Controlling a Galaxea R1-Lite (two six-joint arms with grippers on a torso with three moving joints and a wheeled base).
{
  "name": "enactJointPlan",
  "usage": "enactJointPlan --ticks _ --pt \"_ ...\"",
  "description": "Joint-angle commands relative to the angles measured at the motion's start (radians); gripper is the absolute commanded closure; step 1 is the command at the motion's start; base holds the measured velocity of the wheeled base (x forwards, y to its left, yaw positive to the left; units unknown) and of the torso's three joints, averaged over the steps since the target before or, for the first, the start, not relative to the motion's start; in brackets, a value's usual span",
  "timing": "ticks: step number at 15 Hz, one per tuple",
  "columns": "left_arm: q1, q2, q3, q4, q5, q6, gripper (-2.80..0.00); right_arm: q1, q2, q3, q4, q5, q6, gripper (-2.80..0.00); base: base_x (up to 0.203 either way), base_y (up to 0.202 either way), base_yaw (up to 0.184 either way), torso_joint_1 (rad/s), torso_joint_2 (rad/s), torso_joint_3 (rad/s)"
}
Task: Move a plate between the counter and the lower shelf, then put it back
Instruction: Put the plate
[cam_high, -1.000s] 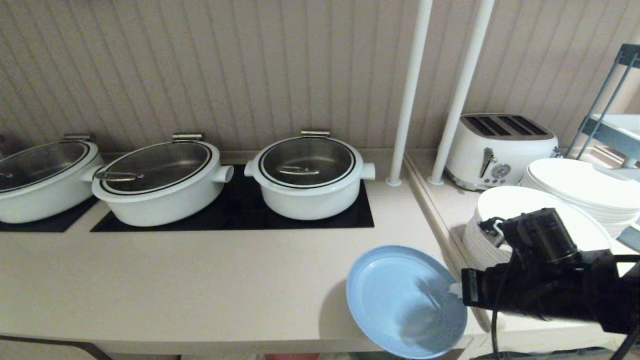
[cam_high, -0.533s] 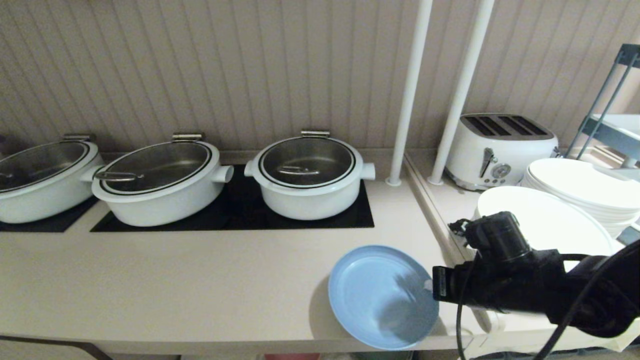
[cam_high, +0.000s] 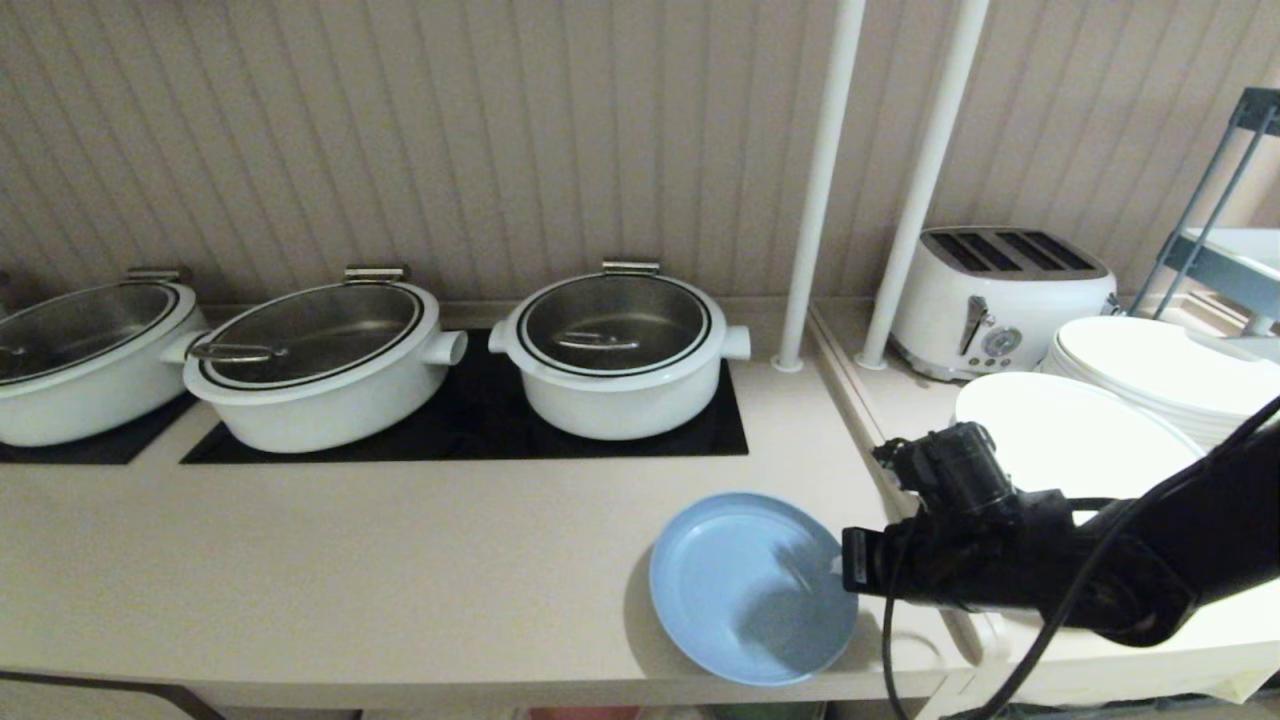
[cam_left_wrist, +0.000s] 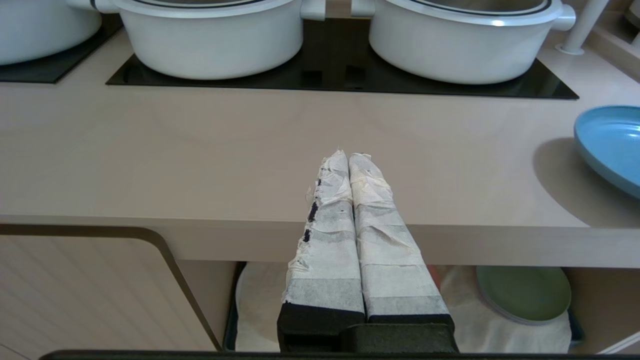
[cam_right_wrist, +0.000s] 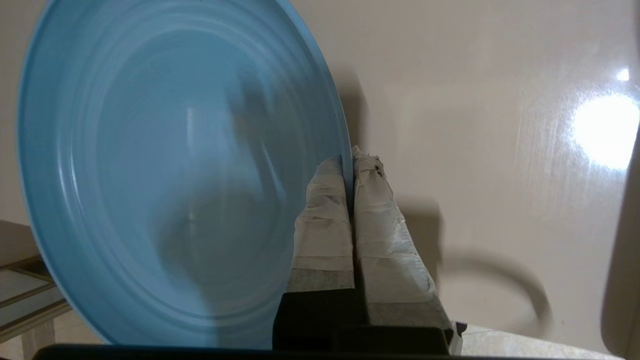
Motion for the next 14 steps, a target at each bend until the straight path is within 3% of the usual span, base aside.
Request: enactJointPlan --ticks 1,13,14 --pt "0.000 0.000 0.000 0.000 0.000 -0.001 0.00 0.000 0.025 -0.005 -0.002 -0.003 0.002 0.00 0.000 0.000 0.000 0.000 0.00 0.000" --pt "0.000 0.000 0.000 0.000 0.000 -0.001 0.00 -0.006 0.063 -0.053 0.004 -0.003 0.003 0.00 0.000 0.000 0.000 0.000 0.00 0.000" --pt "0.000 0.000 0.000 0.000 0.000 -0.001 0.00 -0.006 0.063 -0.054 0.004 -0.003 0.003 -2.80 0.000 0.000 0.000 0.000 0.00 0.000"
